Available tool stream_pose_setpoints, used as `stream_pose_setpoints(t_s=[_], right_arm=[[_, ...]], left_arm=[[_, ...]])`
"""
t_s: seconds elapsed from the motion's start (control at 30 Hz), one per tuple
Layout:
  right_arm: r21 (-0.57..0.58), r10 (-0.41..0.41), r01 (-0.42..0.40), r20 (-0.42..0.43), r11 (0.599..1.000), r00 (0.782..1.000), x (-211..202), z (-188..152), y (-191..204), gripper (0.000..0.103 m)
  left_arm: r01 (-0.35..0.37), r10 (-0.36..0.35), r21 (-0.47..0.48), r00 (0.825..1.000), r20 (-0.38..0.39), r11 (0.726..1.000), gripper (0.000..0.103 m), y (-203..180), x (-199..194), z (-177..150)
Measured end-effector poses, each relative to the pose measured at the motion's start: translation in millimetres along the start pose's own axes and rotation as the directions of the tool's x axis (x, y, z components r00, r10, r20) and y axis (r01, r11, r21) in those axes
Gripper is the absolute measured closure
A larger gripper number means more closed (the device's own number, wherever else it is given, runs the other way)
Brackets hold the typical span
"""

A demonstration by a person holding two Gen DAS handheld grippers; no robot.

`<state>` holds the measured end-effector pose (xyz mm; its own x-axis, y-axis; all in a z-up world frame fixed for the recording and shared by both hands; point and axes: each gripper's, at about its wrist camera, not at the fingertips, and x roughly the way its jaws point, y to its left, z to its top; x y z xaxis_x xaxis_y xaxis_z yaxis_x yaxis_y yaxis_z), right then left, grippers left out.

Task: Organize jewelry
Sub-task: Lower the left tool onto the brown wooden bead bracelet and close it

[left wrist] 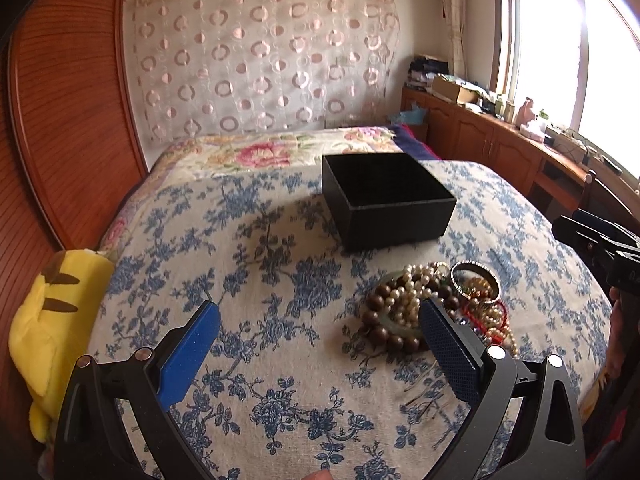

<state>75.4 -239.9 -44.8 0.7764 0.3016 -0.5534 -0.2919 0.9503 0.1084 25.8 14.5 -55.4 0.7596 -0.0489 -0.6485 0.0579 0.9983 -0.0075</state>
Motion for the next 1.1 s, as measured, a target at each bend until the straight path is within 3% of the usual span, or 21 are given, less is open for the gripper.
stream_pose_setpoints(t_s=[0.23,0.33,0.53,0.67,0.83,0.9,0.97,1.1], right_arm=[[-0.106,-0.003,-0.004,-0.069,0.994,0.998,30,-8,-2,0.002],[-0.109,0.05,-0.062,-0.11,0.992,0.993,42,-9,-7,0.003],[-0.099,0.084,-0.107,-0.216,0.989,0.973,71,-11,-13,0.034],[-0.093,0.153,-0.185,-0.275,0.978,0.949,84,-12,-10,0.043],[-0.109,0.184,-0.231,-0.33,0.967,0.926,96,-19,-1,0.062],[-0.113,0.183,-0.234,-0.342,0.966,0.922,100,-20,2,0.066],[-0.111,0.185,-0.237,-0.349,0.965,0.919,101,-20,3,0.07],[-0.106,0.201,-0.253,-0.359,0.962,0.912,103,-19,4,0.081]], left_arm=[[0.06,-0.059,0.009,0.996,-0.061,0.998,0.007,3,21,-6],[0.097,-0.097,0.002,0.992,-0.084,0.995,0.007,4,32,-7],[0.173,-0.169,0.009,0.974,-0.153,0.985,0.04,-1,55,-5],[0.221,-0.221,-0.021,0.955,-0.2,0.975,0.06,0,71,-6],[0.27,-0.274,-0.048,0.938,-0.215,0.962,0.072,-3,79,-5],[0.282,-0.284,-0.041,0.934,-0.216,0.958,0.085,-4,82,-2],[0.265,-0.261,-0.012,0.942,-0.21,0.964,0.091,-8,79,1],[0.237,-0.227,0.044,0.96,-0.163,0.971,0.091,-18,67,12]])
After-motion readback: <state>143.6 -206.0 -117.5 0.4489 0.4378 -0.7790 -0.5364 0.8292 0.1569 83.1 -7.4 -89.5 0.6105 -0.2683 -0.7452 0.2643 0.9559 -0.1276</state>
